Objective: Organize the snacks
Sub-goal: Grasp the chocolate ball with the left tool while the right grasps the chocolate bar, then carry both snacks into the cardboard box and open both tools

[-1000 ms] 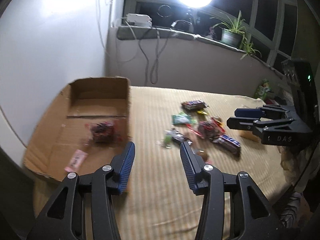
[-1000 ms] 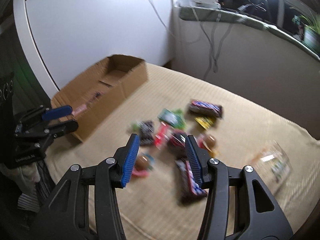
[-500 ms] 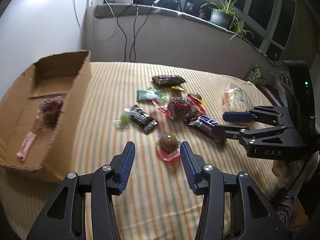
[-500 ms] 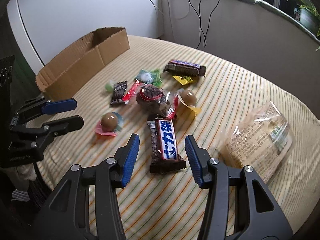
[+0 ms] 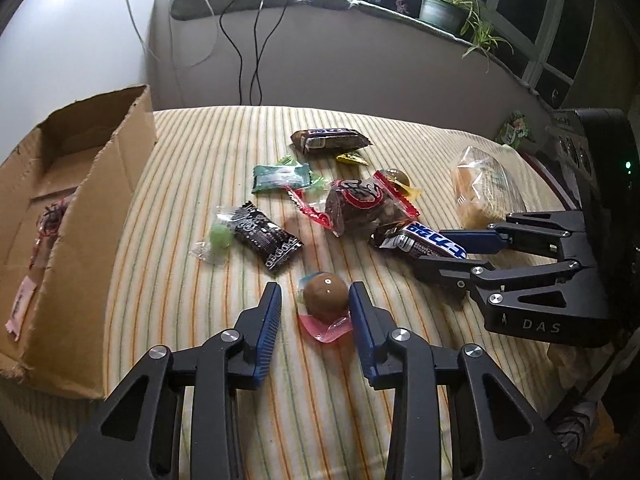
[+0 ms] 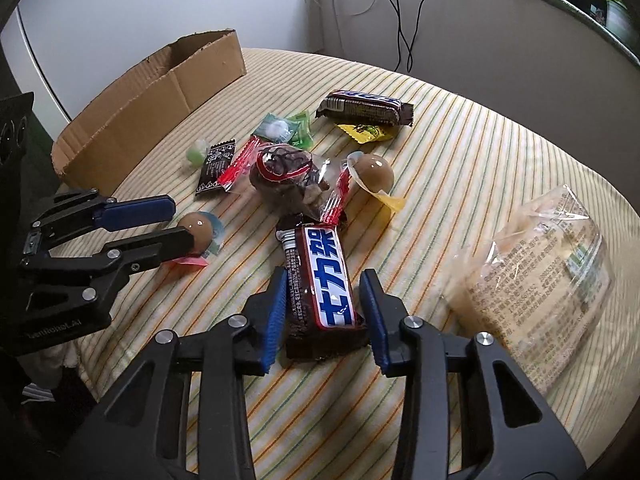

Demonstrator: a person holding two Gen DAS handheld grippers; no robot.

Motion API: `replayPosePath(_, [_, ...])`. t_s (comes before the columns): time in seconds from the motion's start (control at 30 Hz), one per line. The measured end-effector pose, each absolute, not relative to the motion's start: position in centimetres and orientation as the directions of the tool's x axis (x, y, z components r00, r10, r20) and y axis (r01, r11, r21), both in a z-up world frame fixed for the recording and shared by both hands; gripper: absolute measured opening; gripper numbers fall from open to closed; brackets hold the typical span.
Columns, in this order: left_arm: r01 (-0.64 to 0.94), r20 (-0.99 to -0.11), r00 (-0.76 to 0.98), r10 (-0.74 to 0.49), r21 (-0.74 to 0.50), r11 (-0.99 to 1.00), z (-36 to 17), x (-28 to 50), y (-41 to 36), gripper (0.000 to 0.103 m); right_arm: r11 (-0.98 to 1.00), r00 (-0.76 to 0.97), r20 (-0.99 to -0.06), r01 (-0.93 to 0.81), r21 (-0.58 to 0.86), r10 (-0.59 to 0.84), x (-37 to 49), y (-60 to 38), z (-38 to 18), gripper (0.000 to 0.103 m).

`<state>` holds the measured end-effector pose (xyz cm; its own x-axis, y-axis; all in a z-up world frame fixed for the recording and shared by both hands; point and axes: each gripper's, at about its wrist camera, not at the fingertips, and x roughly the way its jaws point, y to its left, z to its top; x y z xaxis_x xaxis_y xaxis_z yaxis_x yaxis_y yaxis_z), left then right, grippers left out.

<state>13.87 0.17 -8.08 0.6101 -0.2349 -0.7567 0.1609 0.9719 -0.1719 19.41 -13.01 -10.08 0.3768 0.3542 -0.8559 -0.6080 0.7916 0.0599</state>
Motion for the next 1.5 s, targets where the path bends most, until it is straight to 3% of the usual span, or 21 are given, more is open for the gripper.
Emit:
replayPosePath(0.23, [0.185, -0.765, 0.609, -0.21, -0.121, 0.975, -8.6, 14.2, -1.0, 0.026, 0.789, 0.385, -0.86, -0.614, 0.032, 0.335, 19.2, -12.7, -10.1, 0.03])
replayPosePath(0.9, [0.188, -0.709, 0.666, -0.231, -0.14, 0.972, -5.4, 12.5, 0.6, 0.025, 0.815, 0.43, -0.827, -0.577, 0.057, 0.362, 17.3, -14.1, -7.0, 0.03])
replayPosePath(1.5, [0.091, -0.655, 0.739, -0.157, -0.134, 0.987, -2.5, 11.2, 7.2, 0.025, 0.757, 0.468, -0.77, -0.652, 0.031, 0.434, 18.4, -5.8, -2.5, 0.03])
